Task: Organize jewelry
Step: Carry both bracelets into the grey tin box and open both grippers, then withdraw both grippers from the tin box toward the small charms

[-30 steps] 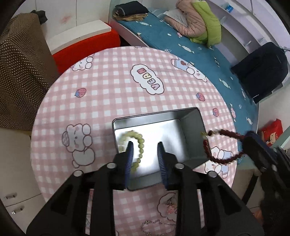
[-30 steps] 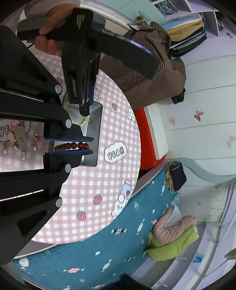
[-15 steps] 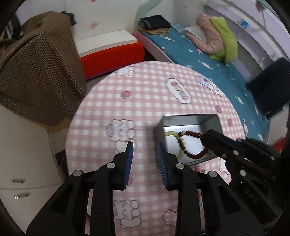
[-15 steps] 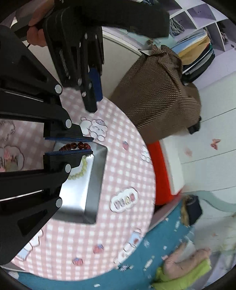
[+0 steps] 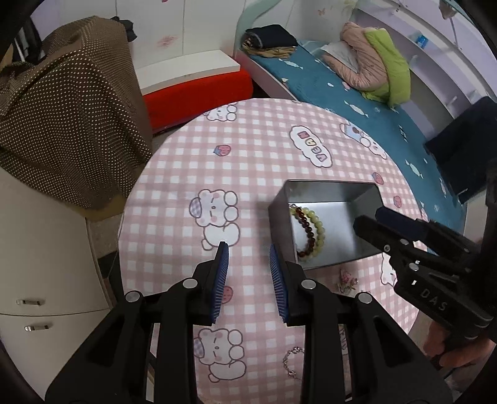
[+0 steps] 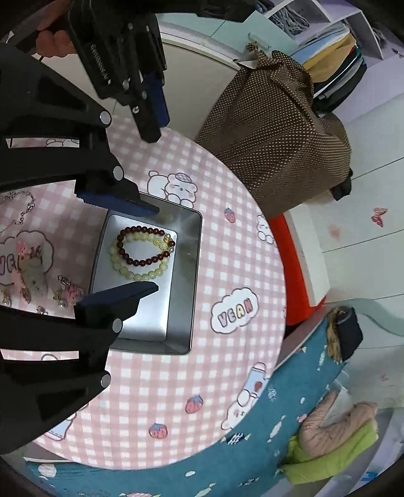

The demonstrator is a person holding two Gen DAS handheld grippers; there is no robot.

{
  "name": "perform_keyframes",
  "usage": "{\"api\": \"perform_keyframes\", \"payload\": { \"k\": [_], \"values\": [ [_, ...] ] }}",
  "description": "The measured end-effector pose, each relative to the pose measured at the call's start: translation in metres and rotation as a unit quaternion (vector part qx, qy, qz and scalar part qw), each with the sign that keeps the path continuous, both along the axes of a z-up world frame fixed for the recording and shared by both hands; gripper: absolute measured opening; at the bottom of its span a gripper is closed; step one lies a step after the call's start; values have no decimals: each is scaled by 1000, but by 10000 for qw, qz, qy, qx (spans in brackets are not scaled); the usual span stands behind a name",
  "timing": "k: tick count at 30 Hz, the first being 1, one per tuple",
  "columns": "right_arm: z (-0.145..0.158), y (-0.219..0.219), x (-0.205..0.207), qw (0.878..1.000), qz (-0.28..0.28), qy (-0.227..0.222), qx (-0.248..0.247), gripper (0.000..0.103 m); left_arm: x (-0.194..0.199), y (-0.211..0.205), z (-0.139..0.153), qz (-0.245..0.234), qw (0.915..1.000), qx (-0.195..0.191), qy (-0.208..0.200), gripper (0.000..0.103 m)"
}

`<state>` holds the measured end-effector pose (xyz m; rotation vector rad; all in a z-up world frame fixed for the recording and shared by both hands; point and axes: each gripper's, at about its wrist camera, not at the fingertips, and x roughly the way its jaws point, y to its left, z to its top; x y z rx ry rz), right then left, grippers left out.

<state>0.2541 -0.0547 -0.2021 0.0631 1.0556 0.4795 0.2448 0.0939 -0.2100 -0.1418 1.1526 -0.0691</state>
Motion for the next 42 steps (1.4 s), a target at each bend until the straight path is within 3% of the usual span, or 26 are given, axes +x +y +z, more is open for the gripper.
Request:
{"api": "perform_keyframes", "payload": {
  "k": [7,10,13,16,18,24,36,42],
  "values": [
    [5,-11,-5,9997,-217,-65,7,41,-5,-10,1,-155,9999,-5,-30,28],
    [7,-16,-9,9994,-325,-112,-22,46,-9,-14,2,-214,9998,-3,-26,30],
    [9,-24,-15,9988,-456,-167,-62,54,-13,-17,1,-284,9996,9,-20,39],
    [8,-32,-21,9981,-584,-157,-133,60,-17,-20,-1,-364,9993,28,8,40],
    [6,-38,-27,9973,-693,-162,-202,67,-19,-22,-3,-420,9991,46,55,52],
    [2,-58,-44,9926,-1093,-173,-509,84,-28,-33,-11,-669,9975,96,185,65],
    [-26,-91,-75,9796,-1598,164,-1207,89,-37,-75,-48,-1482,9857,146,785,87],
    [-43,-93,-88,9766,-1580,427,-1393,89,-37,-91,-71,-1630,9807,251,1051,88]
  ]
}}
